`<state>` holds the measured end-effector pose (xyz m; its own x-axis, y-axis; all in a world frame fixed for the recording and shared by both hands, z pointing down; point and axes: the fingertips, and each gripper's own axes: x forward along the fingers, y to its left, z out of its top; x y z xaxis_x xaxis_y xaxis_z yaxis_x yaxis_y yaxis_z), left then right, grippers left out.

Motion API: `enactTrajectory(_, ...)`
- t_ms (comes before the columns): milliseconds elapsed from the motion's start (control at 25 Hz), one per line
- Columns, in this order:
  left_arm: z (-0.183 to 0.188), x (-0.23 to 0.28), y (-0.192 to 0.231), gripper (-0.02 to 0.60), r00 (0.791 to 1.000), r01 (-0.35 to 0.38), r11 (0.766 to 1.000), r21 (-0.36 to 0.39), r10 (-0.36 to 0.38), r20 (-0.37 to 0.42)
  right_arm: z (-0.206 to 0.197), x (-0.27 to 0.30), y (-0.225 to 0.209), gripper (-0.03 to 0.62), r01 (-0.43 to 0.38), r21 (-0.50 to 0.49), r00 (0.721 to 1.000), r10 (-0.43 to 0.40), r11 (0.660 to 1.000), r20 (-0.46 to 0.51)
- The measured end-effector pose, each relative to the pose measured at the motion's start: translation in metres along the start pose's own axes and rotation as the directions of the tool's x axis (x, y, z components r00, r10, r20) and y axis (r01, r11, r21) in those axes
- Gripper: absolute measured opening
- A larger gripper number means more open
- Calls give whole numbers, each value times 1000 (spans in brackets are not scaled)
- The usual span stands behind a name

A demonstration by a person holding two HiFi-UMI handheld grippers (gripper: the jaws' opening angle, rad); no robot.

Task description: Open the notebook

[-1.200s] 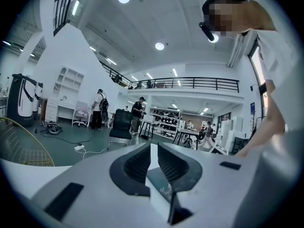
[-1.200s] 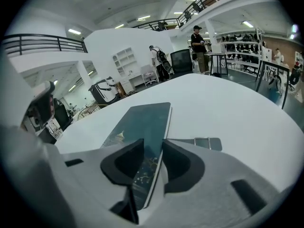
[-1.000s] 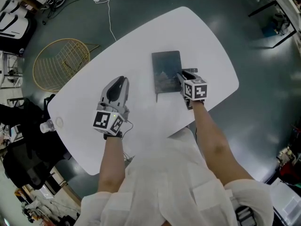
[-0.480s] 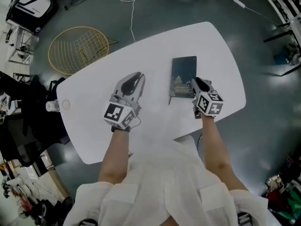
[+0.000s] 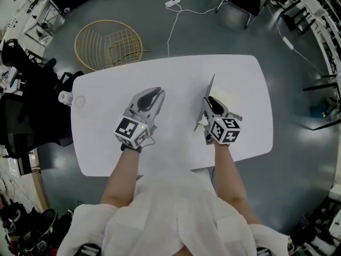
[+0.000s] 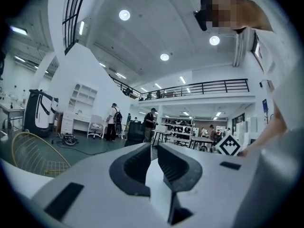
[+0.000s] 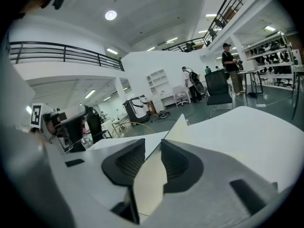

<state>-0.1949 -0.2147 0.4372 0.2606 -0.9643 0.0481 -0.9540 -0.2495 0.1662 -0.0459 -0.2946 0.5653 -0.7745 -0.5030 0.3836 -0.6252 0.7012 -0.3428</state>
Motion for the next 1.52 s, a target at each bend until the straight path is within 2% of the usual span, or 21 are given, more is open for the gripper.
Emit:
enactTrajectory(200, 0, -20, 16, 44, 999, -19, 1000, 11, 19, 27, -13, 37, 35, 112, -109, -52, 993, 106, 993, -49)
enactTrajectory(360, -4, -28, 35, 44, 998, -65, 998, 12, 65, 25, -35, 67, 49, 114, -181, -76, 978, 172, 981, -117)
enactTrajectory(560, -7, -44, 47, 44, 993, -121, 993, 3, 121, 11, -76, 89, 51, 115, -208, -114, 955, 176, 971, -240)
enactTrajectory(720, -10, -48, 73, 44, 988, -156, 988, 11, 156, 18, -75, 117, 54, 118, -208, -146, 958, 171, 967, -231)
enactTrajectory(880, -29, -64, 81, 44, 984, -179, 984, -15, 179, -2, -86, 116, 60, 117, -197, -133, 961, 165, 971, -220)
enactTrajectory(1040, -26, -61, 85, 44, 985, -173, 985, -18, 174, 16, -67, 111, 63, 117, -192, -140, 971, 167, 971, -171)
enactTrajectory(1280, -5, -64, 79, 44, 987, -151, 988, -25, 152, 56, -14, 67, 68, 118, -137, -161, 991, 136, 977, -14)
enactTrajectory(1520, 28, -69, 72, 44, 982, -165, 986, -32, 167, 92, 57, 2, 62, 117, -47, -188, 983, 80, 981, 168)
